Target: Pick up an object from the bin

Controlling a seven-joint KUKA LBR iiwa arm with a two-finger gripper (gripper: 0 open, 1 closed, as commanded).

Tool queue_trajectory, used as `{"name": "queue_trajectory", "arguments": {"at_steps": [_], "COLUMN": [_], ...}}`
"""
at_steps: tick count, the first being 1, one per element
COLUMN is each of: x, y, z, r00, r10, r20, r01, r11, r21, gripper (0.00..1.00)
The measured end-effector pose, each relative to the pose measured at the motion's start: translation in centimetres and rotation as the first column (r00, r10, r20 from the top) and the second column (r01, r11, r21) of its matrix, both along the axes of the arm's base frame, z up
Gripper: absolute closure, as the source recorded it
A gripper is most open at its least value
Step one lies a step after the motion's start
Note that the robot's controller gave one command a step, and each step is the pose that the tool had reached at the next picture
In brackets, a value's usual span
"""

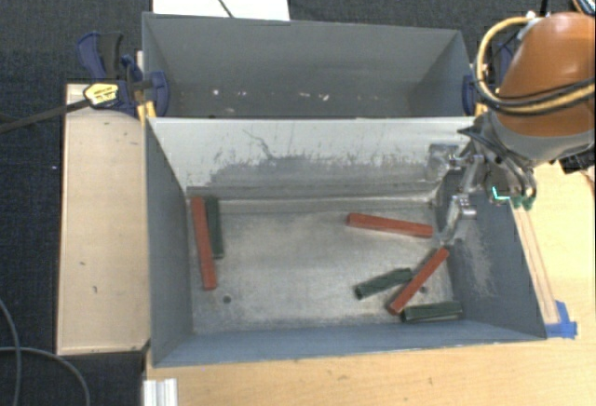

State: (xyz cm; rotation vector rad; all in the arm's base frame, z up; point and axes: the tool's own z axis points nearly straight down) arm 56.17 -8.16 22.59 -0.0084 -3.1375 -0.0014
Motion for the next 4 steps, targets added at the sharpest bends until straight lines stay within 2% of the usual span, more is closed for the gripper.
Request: {"name": "queue_trajectory", "arguments": {"at_steps": [1,2,3,4], "x": [1.1,1.7,1.8,1.7], "y": [-0.8,-0.6,-0.6,-0.6], "z": [-13.0,-15.5,-15.4,-15.5], "r00": [0.988,0.951,0.95,0.95], "r10": [0.152,0.309,0.311,0.313], "r20": [0.0,0.005,0.007,0.005], "r01": [-0.152,-0.309,-0.311,-0.313], "r11": [0.988,0.951,0.95,0.95], "r21": [0.001,0.0,-0.001,-0.001], "gripper": [0.0,0.0,1.0,0.0]}}
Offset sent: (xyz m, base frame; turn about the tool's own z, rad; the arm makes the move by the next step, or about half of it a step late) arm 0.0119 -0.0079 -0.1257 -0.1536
